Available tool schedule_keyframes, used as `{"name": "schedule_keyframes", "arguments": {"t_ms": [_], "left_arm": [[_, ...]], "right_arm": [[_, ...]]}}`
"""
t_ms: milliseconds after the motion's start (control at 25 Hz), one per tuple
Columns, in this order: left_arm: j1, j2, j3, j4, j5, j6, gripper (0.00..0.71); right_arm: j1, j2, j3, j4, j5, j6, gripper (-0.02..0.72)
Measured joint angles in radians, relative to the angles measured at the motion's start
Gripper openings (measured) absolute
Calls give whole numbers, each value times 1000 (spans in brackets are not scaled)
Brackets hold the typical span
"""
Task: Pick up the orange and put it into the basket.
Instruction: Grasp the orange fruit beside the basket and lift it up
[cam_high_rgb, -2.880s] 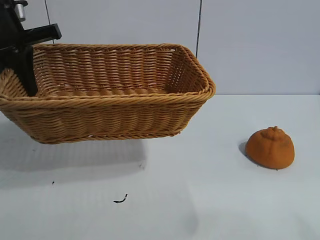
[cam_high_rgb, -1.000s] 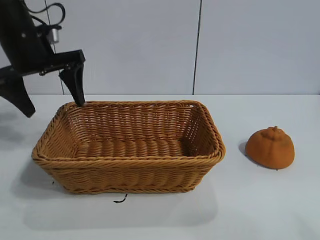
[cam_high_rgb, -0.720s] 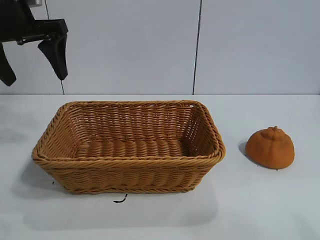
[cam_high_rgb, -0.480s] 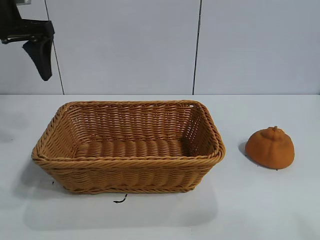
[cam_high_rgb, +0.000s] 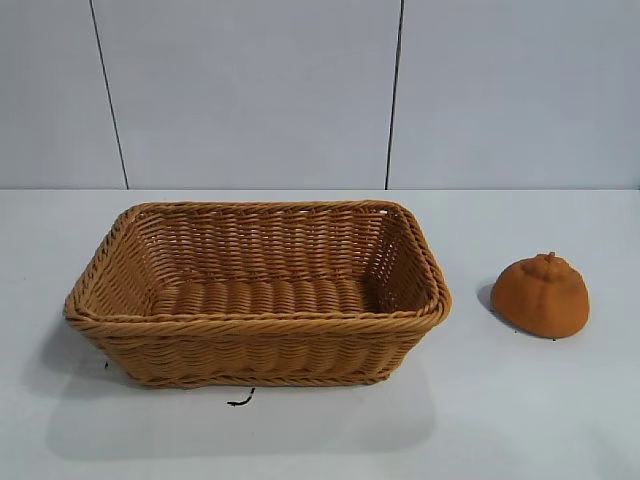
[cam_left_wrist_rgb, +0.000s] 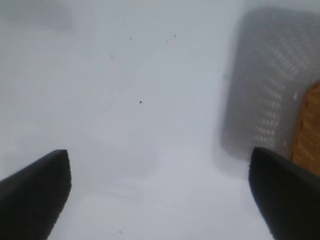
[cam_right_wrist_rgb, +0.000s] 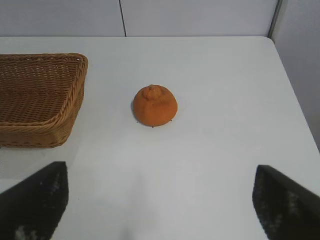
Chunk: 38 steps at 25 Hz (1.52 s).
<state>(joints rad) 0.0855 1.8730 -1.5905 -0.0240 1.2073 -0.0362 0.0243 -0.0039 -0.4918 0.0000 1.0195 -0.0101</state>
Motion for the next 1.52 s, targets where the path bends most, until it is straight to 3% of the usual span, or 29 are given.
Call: {"name": "schedule_keyframes", "arguments": {"t_ms": [280, 600, 1000, 1520], "left_arm": [[0, -29, 35, 3, 4, 8, 694], [0, -255, 239, 5, 4, 10, 694], [0, -756, 612, 5, 5, 12, 694], [0, -1397, 1046, 5, -145, 12, 696]], "right_arm": [[0, 0, 0, 0, 0, 0, 694], [0, 0, 0, 0, 0, 0, 694], [0, 0, 0, 0, -1, 0, 694], [0, 0, 0, 0, -1, 0, 694]]}}
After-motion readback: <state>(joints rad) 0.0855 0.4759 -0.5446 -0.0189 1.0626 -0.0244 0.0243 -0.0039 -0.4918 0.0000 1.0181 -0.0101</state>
